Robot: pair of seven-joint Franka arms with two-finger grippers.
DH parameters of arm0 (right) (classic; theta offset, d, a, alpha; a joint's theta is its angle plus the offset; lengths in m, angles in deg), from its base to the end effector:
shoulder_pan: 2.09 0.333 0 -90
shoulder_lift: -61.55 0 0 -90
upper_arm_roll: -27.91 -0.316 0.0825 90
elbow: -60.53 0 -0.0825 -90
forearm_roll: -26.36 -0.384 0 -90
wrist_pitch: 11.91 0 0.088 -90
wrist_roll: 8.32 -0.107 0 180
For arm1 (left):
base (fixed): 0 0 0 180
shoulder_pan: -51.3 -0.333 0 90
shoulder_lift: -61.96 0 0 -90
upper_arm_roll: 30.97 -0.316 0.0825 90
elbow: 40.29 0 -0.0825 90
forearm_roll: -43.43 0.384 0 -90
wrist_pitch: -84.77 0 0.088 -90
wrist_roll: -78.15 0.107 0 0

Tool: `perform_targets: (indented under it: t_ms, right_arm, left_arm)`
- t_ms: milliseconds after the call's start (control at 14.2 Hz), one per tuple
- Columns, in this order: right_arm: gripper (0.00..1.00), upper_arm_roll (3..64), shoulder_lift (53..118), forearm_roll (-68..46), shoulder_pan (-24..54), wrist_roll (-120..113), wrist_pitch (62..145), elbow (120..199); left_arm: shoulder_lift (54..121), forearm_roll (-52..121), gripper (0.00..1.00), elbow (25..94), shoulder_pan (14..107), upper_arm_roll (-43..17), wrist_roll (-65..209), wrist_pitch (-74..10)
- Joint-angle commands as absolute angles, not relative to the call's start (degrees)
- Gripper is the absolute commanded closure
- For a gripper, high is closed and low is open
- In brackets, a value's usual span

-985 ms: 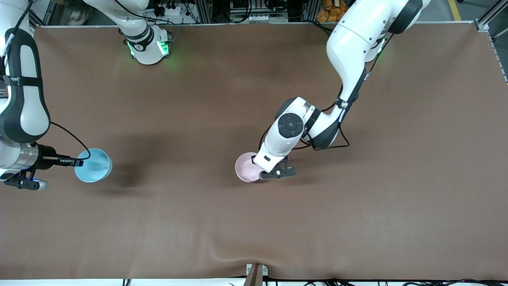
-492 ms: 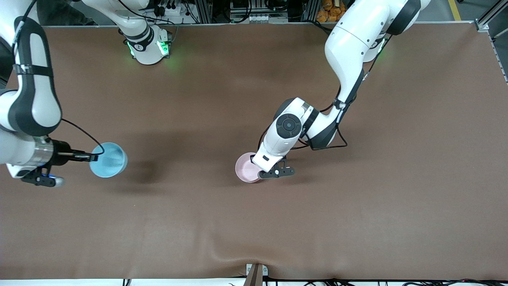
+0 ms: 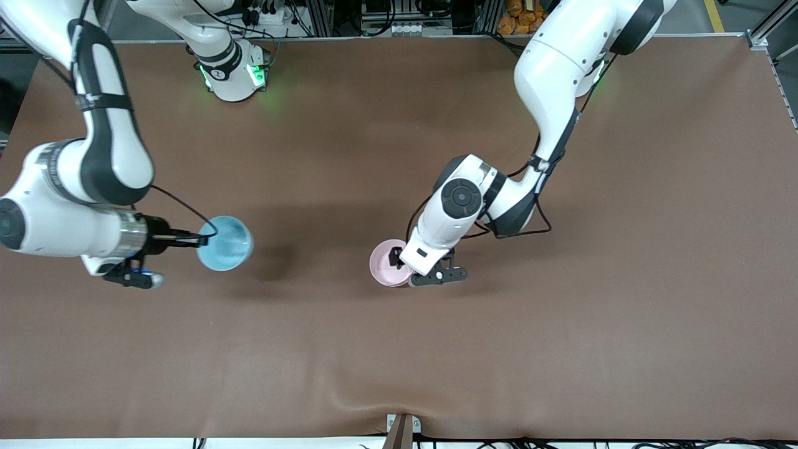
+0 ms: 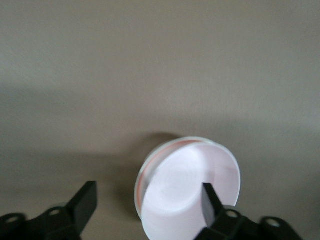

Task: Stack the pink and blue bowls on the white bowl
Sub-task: 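Carry the pink bowl onto the white bowl with the left gripper, then release the pink bowl while the right gripper carries the blue bowl over it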

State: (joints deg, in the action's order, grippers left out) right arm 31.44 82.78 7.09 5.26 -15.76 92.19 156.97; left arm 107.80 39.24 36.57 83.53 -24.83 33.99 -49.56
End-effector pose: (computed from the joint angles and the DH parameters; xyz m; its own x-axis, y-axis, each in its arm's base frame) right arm 0.6287 0.0727 0.3716 0.9503 -0.1413 -0.2773 -0.2102 -0.9484 -0.2373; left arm 0.6072 -0.4568 0.2714 0.9804 0.1913 0.0462 0.1753 -0.9555 0.2371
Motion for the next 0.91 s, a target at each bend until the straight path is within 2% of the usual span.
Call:
perform_targets:
  t_ms: [0,563,844]
  right_arm:
    - [1.00,31.87,80.79,3.69,9.41,-19.47,94.08,158.97]
    - [1.00,31.87,84.30,-4.56,18.38,-25.10,107.70,158.97]
    - [1.00,31.87,87.03,-7.47,23.83,-29.84,114.81,158.97]
  left_arm:
    - [102.40,38.77,0.00,37.58,81.28,-25.25,33.68,-43.40]
    - [92.90,46.06,0.00,37.49,72.94,-26.48,41.65,-30.12]
    - [90.70,46.06,0.00,37.58,67.22,-26.40,49.41,-27.83]
